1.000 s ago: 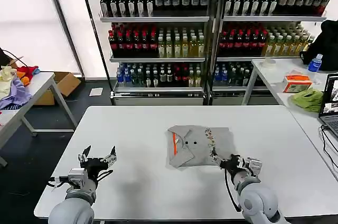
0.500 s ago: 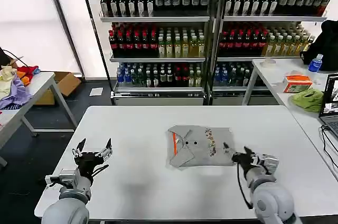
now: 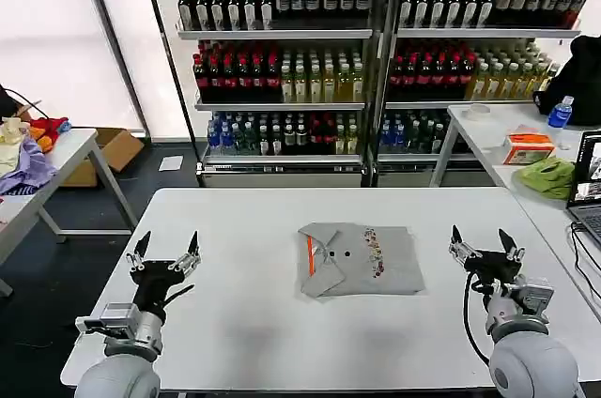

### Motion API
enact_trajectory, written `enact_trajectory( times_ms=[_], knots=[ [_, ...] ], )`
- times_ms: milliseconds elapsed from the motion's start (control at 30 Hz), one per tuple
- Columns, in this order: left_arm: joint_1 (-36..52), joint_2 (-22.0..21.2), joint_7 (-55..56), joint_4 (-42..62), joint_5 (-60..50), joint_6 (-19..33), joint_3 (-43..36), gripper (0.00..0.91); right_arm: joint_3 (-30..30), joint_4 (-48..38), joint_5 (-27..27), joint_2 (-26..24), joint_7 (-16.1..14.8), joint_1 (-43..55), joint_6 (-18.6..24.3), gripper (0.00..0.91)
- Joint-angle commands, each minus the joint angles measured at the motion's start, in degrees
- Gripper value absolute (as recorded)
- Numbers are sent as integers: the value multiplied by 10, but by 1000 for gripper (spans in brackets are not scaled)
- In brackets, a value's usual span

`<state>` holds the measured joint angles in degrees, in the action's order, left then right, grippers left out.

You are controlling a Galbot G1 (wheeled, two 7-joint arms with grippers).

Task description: Fold and organize the clothes.

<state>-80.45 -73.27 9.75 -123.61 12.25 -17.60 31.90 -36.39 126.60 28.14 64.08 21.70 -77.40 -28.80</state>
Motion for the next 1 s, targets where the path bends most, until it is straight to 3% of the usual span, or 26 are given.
enact_trajectory(
  times_ms=[33, 1000],
  knots=[
    [-10, 0, -9, -5, -10, 19, 5, 907, -17, 26, -42, 4, -9, -23, 8, 907],
    [15, 6, -9, 17, -4, 15, -2, 907, -15, 17, -46, 17, -6, -29, 5, 907]
  ],
)
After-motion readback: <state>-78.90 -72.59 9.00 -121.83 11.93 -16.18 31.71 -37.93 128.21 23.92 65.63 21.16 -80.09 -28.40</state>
